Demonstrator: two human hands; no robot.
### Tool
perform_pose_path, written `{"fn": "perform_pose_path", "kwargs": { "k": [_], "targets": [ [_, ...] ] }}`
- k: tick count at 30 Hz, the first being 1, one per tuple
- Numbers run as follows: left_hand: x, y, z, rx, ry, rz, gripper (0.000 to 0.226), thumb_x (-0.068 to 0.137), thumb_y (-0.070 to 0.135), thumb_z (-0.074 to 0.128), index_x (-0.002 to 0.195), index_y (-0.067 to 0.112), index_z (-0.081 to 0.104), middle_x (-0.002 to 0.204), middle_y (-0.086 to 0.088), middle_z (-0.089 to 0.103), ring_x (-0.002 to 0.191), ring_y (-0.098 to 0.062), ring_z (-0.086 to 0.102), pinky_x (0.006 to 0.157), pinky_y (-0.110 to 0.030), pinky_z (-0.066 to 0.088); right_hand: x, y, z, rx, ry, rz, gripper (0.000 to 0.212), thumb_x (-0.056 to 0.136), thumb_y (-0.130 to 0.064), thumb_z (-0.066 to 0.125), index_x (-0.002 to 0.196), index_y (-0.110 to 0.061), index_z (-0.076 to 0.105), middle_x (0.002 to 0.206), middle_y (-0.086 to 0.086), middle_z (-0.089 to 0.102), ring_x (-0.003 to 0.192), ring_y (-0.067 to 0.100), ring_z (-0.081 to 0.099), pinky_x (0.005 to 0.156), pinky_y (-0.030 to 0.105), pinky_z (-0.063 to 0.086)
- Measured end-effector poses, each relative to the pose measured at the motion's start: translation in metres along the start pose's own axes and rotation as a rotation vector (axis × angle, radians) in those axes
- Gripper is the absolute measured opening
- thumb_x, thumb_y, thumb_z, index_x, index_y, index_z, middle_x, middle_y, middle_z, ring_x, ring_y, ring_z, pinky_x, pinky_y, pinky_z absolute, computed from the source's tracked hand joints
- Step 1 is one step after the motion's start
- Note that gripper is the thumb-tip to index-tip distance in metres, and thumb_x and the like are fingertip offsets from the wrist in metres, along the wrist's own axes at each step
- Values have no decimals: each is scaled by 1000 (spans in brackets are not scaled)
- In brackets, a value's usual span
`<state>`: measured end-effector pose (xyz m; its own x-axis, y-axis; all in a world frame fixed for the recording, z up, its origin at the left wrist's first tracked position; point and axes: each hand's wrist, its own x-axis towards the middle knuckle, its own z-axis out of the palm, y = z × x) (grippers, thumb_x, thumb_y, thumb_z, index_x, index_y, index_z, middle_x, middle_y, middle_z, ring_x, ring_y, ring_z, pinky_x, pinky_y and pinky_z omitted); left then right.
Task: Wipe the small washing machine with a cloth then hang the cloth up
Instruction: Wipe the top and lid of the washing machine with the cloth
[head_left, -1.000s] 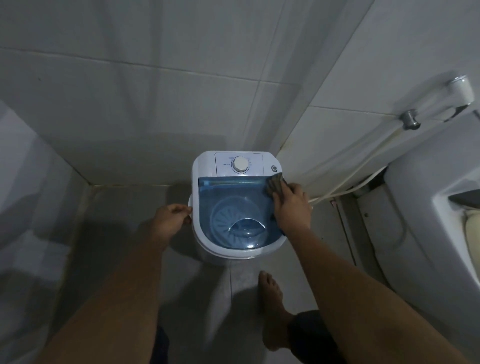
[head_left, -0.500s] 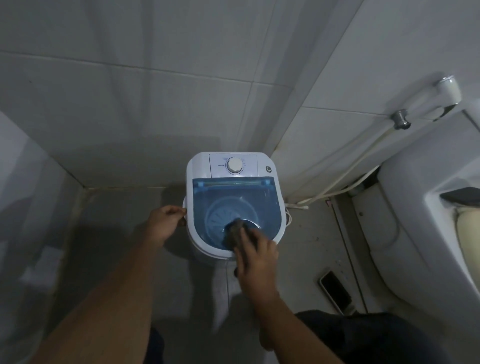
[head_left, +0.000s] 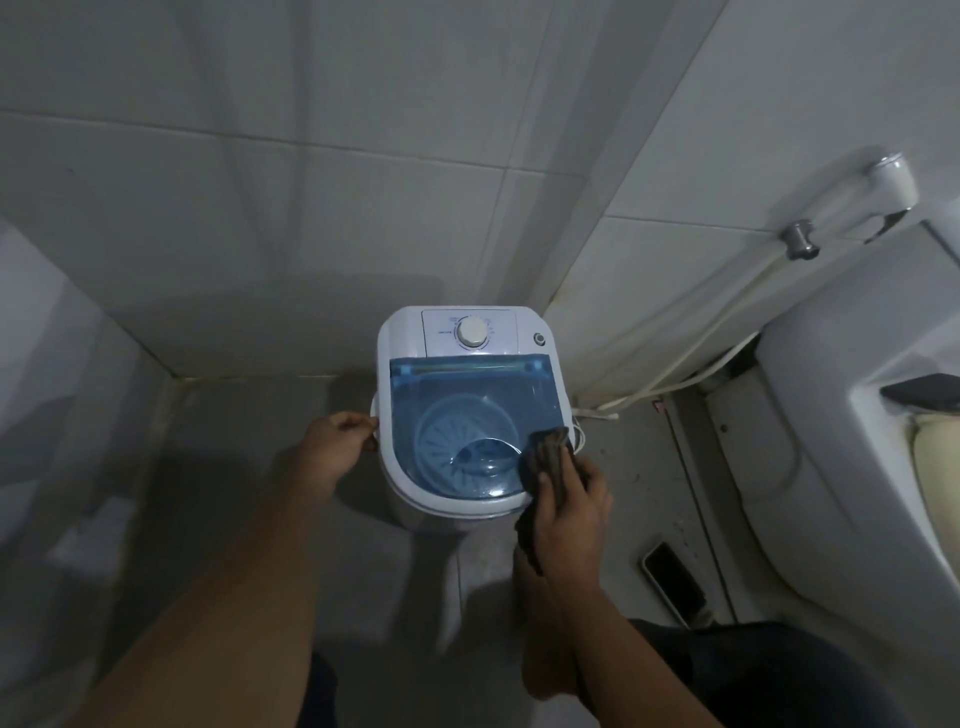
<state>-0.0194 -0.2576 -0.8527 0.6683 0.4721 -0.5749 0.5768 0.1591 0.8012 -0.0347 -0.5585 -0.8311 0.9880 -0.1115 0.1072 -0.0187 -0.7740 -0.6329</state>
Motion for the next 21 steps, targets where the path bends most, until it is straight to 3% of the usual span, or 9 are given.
{"fn": "perform_pose_path", "kwargs": {
  "k": [5, 7, 11, 15, 18, 21],
  "targets": [
    [-5, 5, 2, 1, 3, 18, 5, 87, 0, 65, 90, 2, 69, 74, -13, 66, 41, -1, 62, 49, -11, 52, -41, -5, 14, -87, -71, -152, 53, 92, -23, 68, 144, -24, 56, 138, 9, 52, 114, 27, 51, 93, 44, 51],
    [-5, 5, 1, -15, -1, 11, 6, 87, -2, 64, 88, 2, 69, 71, -11, 65, 39, 0, 61, 51, -14, 53, -54, -18, 24, -147, -136, -254, 50, 94, -30, 62, 143, -26, 57, 138, 11, 53, 109, 30, 53, 89, 44, 52],
    [-5, 5, 0, 2, -3, 6, 11, 86, 2, 67, 78, 9, 69, 69, -10, 67, 49, -10, 64, 73, -27, 54, -67, -57, 44, -261, -218, -435, 51, 92, -35, 53, 142, -25, 56, 135, 10, 56, 103, 31, 56, 83, 42, 53],
    [-4, 4, -3, -15, -24, 6, 1, 85, 6, 71, 84, 5, 71, 78, -17, 70, 56, -14, 66, 66, -23, 54, -71, -90, 58, -196, -372, -614, 48, 95, -37, 55, 142, -28, 52, 134, 3, 53, 107, 29, 55, 85, 43, 51],
    [-4, 5, -5, -8, -42, -29, 3, 84, 11, 72, 83, 9, 72, 76, -15, 70, 55, -15, 65, 63, -24, 50, -49, -97, 43, 70, -350, -478, 42, 98, -34, 56, 138, -23, 59, 132, 5, 55, 114, 26, 54, 98, 37, 47],
    [-7, 8, -5, -8, -44, -54, 5, 86, 8, 69, 89, 4, 71, 78, -18, 69, 52, -13, 65, 42, -13, 45, -3, -71, 16, 148, -147, -233, 41, 96, -31, 59, 135, -21, 63, 131, 6, 54, 118, 18, 49, 105, 32, 41]
  ]
}}
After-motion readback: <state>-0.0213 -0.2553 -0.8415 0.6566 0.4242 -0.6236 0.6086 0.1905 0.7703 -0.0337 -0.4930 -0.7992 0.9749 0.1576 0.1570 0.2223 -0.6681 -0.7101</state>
